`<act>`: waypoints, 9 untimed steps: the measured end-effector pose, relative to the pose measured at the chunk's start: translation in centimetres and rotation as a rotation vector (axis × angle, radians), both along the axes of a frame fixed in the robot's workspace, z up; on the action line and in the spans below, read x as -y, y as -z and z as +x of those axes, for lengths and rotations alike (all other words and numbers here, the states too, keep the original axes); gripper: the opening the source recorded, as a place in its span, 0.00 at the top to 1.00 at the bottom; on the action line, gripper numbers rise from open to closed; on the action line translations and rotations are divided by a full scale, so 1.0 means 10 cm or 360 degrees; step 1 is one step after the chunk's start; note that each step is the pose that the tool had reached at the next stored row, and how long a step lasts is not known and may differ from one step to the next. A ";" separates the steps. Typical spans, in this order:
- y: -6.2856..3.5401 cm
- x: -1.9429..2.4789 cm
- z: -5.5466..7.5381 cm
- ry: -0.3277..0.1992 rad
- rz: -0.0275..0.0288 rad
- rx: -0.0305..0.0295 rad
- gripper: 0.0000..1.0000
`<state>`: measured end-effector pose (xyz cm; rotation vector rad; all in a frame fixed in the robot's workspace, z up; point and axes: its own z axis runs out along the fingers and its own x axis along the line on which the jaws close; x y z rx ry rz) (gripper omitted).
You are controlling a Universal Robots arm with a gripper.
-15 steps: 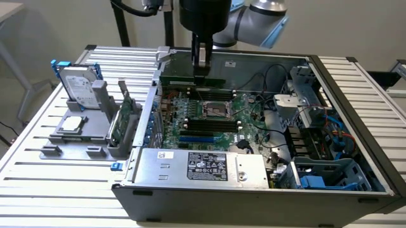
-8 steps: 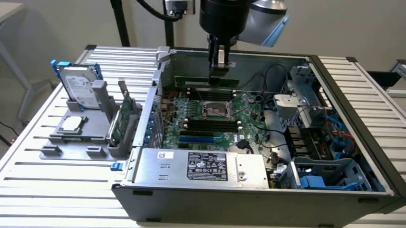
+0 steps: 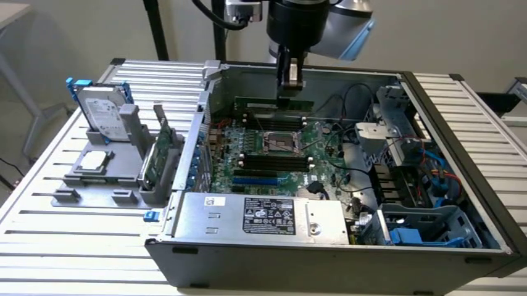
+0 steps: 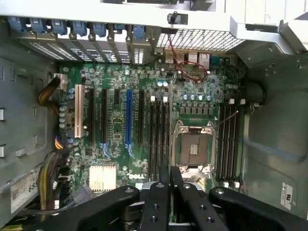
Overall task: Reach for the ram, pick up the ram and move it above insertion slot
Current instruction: 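Pick up the ram and move it above insertion slot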
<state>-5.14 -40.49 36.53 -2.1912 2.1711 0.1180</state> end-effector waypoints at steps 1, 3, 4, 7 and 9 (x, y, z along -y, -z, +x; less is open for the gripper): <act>0.002 -0.040 0.01 0.0000 -0.00004 -0.00001 0.87; 0.007 -0.110 0.02 0.0000 -0.00003 -0.00001 0.87; 0.008 -0.127 0.05 0.0000 -0.00004 -0.00002 0.87; 0.010 -0.171 0.11 0.0000 -0.00005 -0.00001 0.87; 0.011 -0.175 0.11 0.0000 -0.00005 -0.00002 0.87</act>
